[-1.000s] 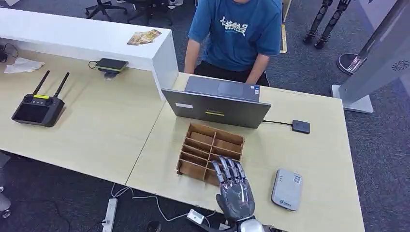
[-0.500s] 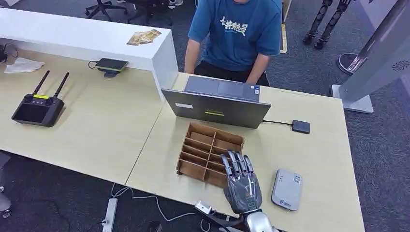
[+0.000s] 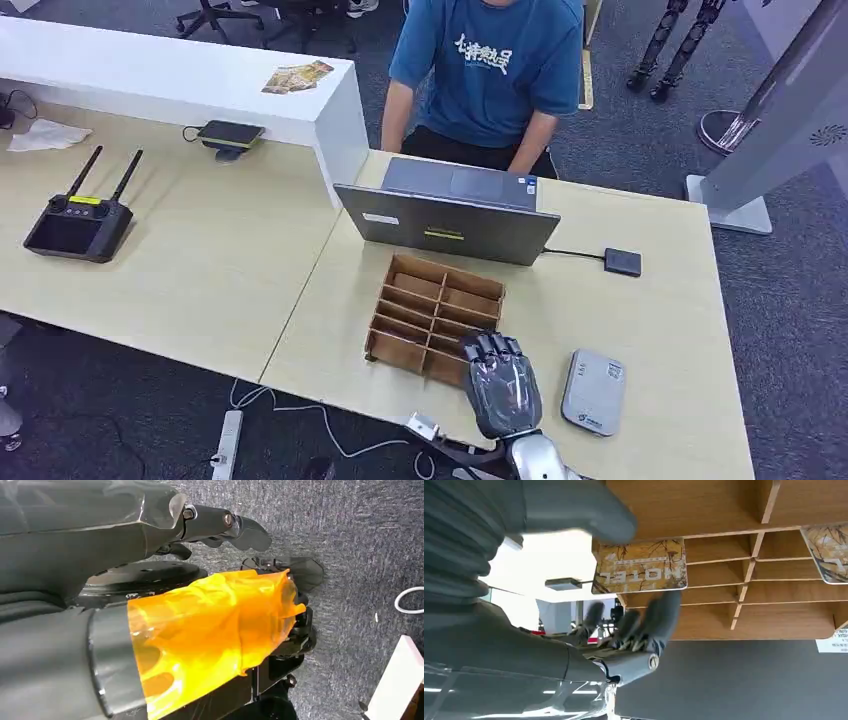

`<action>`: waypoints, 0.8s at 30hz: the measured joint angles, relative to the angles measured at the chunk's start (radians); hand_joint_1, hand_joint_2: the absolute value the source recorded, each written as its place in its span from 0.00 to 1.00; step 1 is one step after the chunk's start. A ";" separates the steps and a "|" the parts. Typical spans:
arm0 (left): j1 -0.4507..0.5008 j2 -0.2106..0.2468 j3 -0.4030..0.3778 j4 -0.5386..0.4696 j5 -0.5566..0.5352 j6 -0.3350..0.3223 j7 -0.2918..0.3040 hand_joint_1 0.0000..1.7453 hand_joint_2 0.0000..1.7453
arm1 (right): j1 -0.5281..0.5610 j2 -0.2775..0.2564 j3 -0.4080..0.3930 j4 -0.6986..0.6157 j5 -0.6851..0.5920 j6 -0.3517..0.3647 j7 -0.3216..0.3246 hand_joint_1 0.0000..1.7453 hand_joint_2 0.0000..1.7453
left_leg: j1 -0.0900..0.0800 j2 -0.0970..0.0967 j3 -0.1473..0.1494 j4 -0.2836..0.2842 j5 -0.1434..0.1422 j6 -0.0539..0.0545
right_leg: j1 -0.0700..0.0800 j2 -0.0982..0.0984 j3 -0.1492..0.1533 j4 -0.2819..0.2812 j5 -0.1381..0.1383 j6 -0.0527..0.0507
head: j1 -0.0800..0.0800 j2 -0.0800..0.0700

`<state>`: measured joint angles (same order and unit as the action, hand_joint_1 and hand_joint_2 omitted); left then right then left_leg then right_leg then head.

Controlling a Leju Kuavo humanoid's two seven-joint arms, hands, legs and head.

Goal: Pass the card to the sensor for recognition and then transmit it.

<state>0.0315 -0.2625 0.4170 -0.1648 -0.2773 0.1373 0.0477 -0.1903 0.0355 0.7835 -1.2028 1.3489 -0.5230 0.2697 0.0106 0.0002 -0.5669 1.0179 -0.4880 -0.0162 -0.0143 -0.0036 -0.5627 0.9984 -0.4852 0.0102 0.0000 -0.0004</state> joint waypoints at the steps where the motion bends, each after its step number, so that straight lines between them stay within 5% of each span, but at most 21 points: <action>1: 0.000 0.000 0.000 0.000 0.000 0.000 0.000 0.00 0.00 | 0.000 0.000 0.000 0.000 -0.003 0.002 0.000 0.98 1.00 | 0.000 0.000 0.000 0.000 0.000 0.000 | 0.000 0.000 0.000 0.000 0.000 0.000 | 0.000 0.000; 24: 0.000 0.000 0.000 0.000 -0.003 -0.006 -0.003 0.00 0.00 | 0.001 0.001 0.000 -0.015 -0.026 -0.025 -0.023 1.00 1.00 | 0.000 0.000 0.000 0.000 0.000 0.000 | 0.000 0.000 0.000 0.000 0.000 0.000 | 0.000 0.000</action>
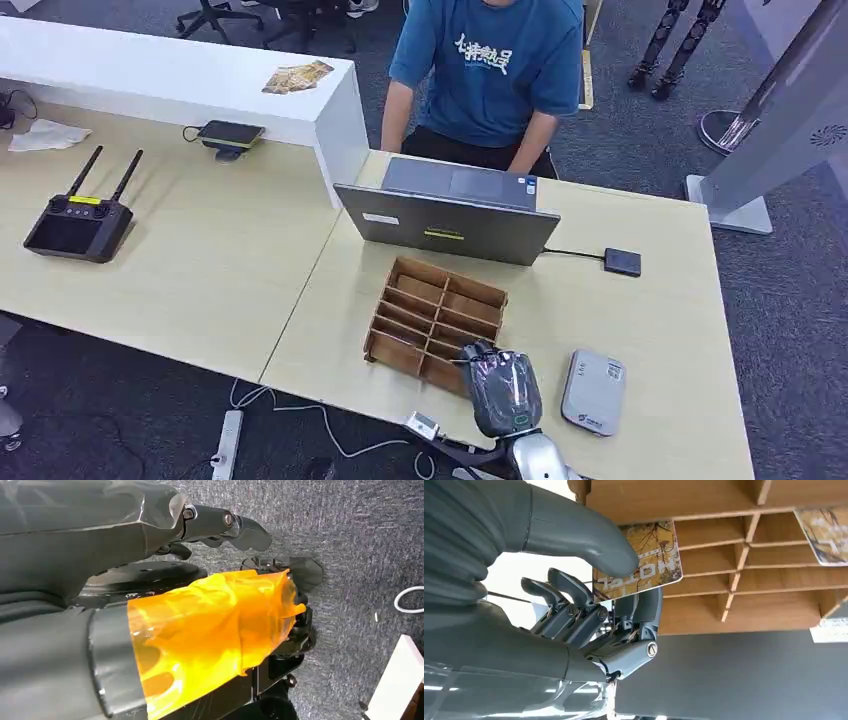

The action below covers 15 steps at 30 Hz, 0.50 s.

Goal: Pass the card to the sensor for recognition and then transmit it.

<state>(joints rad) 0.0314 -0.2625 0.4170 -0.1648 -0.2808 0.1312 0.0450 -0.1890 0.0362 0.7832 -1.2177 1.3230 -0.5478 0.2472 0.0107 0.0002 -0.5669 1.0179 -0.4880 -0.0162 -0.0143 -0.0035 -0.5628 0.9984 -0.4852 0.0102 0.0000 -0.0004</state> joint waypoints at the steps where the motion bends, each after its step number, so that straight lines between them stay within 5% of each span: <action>1: 0.000 0.000 0.000 0.000 0.000 0.000 0.000 0.00 0.00 | 0.000 0.000 0.000 -0.005 0.000 -0.012 -0.006 1.00 1.00 | 0.000 0.000 0.000 0.000 0.000 0.000 | 0.000 0.000 0.000 0.000 0.000 0.000 | 0.000 0.000; 8: 0.000 0.000 0.000 0.000 -0.011 -0.003 -0.008 0.00 0.00 | 0.026 0.006 -0.042 -0.111 -0.010 -0.134 -0.063 1.00 1.00 | 0.000 0.000 0.000 0.000 0.000 0.000 | 0.000 0.000 0.000 0.000 0.000 0.000 | 0.000 0.000; 15: 0.000 0.000 0.000 0.000 -0.020 0.006 -0.009 0.00 0.00 | 0.064 0.032 -0.160 -0.263 -0.073 -0.146 -0.198 1.00 1.00 | 0.000 0.000 0.000 0.000 0.000 0.000 | 0.000 0.000 0.000 0.000 0.000 0.000 | 0.000 0.000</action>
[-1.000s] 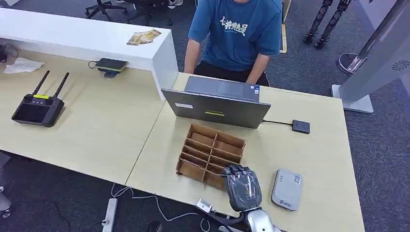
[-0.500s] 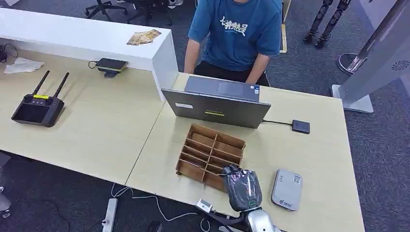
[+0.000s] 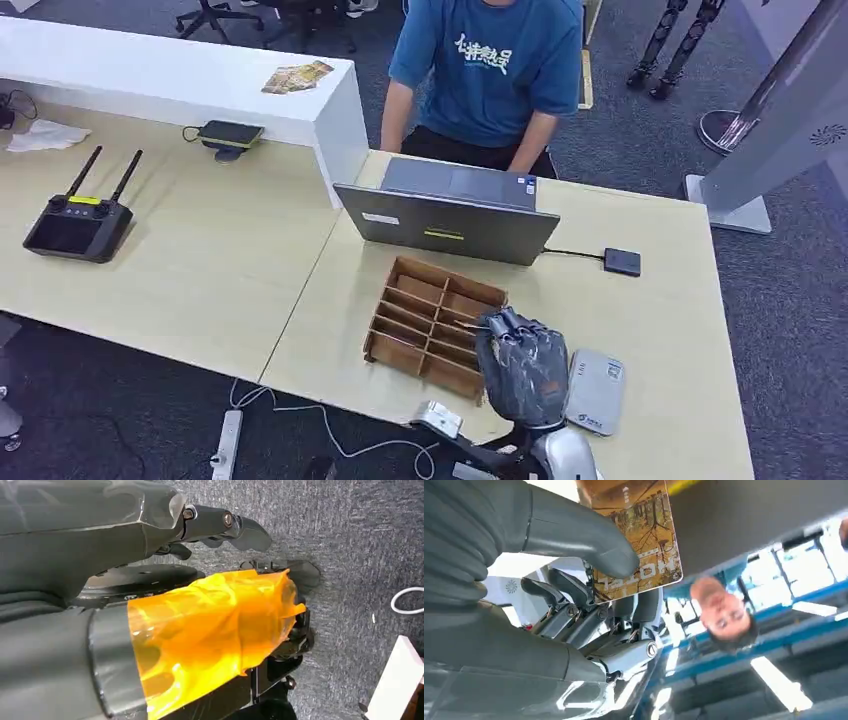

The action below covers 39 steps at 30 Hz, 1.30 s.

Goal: Pass the card to the sensor for recognition and then transmit it.

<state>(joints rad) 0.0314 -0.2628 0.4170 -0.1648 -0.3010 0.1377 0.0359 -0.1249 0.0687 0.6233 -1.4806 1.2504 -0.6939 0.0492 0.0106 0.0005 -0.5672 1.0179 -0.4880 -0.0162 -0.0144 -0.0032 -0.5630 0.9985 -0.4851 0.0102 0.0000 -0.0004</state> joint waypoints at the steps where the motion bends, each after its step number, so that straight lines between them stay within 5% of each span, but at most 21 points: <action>1: 0.000 0.000 0.000 0.000 -0.005 0.000 0.000 0.00 0.00 | -0.002 0.005 -0.015 -0.016 -0.008 0.000 0.000 1.00 1.00 | 0.000 0.000 0.000 0.000 0.000 0.000 | 0.000 0.000 0.000 0.000 0.000 0.000 | 0.000 0.000; 13: 0.000 0.002 0.000 0.000 -0.049 -0.013 0.006 0.00 0.00 | -0.140 0.010 -0.131 -0.051 -0.071 0.006 0.025 1.00 1.00 | 0.000 0.000 0.000 0.000 0.001 0.000 | 0.000 0.000 0.000 0.000 0.000 0.000 | 0.000 0.000; 31: -0.017 0.006 -0.040 0.000 -0.136 -0.058 0.052 0.00 0.00 | -0.611 0.018 -0.232 0.344 0.009 0.129 0.148 1.00 1.00 | 0.000 0.000 0.000 0.000 0.002 -0.002 | 0.000 0.001 0.000 0.001 0.002 -0.001 | 0.000 0.000; 39: -0.024 0.007 -0.059 0.000 -0.149 -0.065 0.066 0.00 0.00 | -0.748 0.021 -0.261 0.539 0.040 0.131 0.192 1.00 1.00 | 0.000 0.000 0.000 0.000 0.002 -0.002 | 0.000 0.000 0.000 0.001 0.002 -0.001 | 0.000 0.000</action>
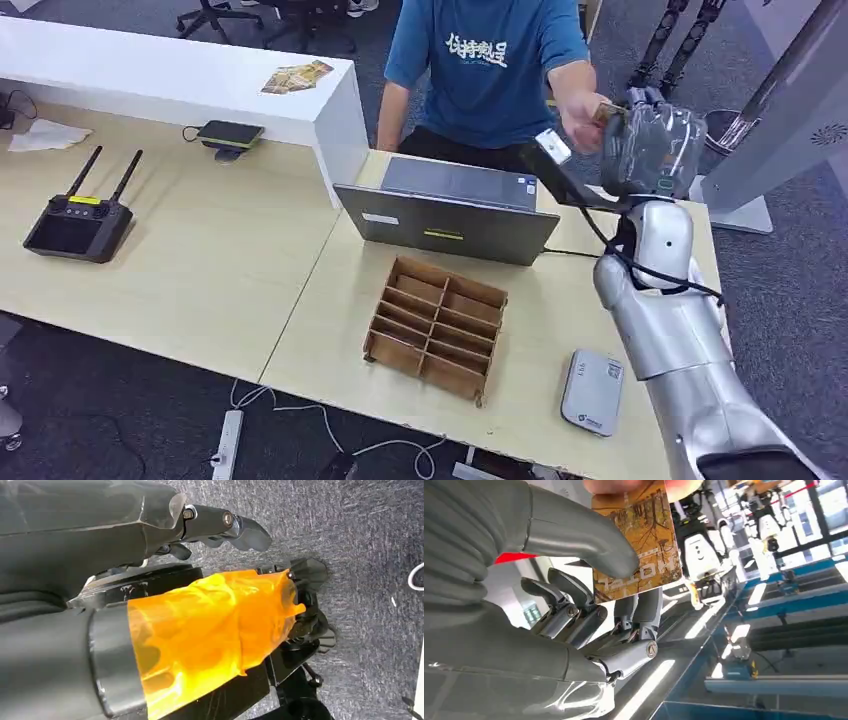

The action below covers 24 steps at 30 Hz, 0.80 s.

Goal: Pass the card to the sensor for recognition and then transmit it.

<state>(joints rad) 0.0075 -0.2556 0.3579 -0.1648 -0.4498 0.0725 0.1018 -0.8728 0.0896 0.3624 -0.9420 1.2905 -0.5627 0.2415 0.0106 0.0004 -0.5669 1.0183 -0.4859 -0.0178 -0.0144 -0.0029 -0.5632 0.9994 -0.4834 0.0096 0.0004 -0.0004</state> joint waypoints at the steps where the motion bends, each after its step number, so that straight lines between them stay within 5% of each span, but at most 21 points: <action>1: -0.001 0.000 -0.004 0.000 -0.001 0.000 0.001 0.00 0.00 | -0.010 0.000 -0.004 0.018 0.000 0.000 0.003 1.00 1.00 | 0.000 0.000 0.000 0.000 0.000 0.000 | 0.000 0.000 0.000 0.000 0.000 0.000 | 0.000 0.000; 7: -0.002 0.000 -0.008 0.000 -0.002 0.000 0.009 0.00 0.00 | -0.033 0.000 -0.022 0.088 0.018 -0.005 0.018 1.00 1.00 | 0.000 0.000 0.000 0.000 0.000 0.000 | 0.000 0.000 0.000 0.000 0.000 0.000 | 0.000 0.000; 8: -0.002 0.000 -0.010 0.000 -0.002 0.000 0.009 0.00 0.00 | -0.034 0.000 -0.024 0.098 0.018 -0.006 0.020 0.70 1.00 | 0.000 0.000 0.000 0.000 0.000 0.000 | 0.000 0.000 0.000 0.000 0.000 0.000 | 0.000 0.000; 9: -0.002 0.000 -0.012 0.000 -0.003 0.000 0.009 0.00 0.00 | -0.034 0.000 -0.026 0.104 0.018 -0.006 0.020 0.70 1.00 | 0.000 0.000 0.000 0.000 0.000 0.000 | 0.000 0.000 0.000 0.000 0.000 0.000 | 0.000 0.000; 10: -0.003 0.000 -0.015 0.000 -0.003 0.000 0.010 0.00 0.00 | -0.034 0.000 -0.028 0.111 0.018 -0.005 0.021 0.00 1.00 | 0.000 0.000 0.000 0.000 0.000 0.000 | 0.000 0.000 0.000 0.000 0.000 0.000 | 0.000 0.000; 24: -0.009 0.002 -0.019 0.000 -0.002 0.003 0.019 0.00 0.00 | -0.033 0.000 -0.045 0.152 0.066 -0.026 0.035 0.00 1.00 | 0.000 0.000 0.000 0.000 0.000 0.000 | 0.000 0.000 0.000 0.000 0.000 0.000 | 0.000 0.000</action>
<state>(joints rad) -0.0015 -0.2537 0.3391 -0.1648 -0.4517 0.0755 0.1213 -0.9054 0.0896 0.3170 -0.7904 1.3562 -0.5886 0.2770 0.0106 0.0005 -0.5667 1.0183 -0.4859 -0.0178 -0.0143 -0.0026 -0.5635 0.9994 -0.4833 0.0095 0.0004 -0.0004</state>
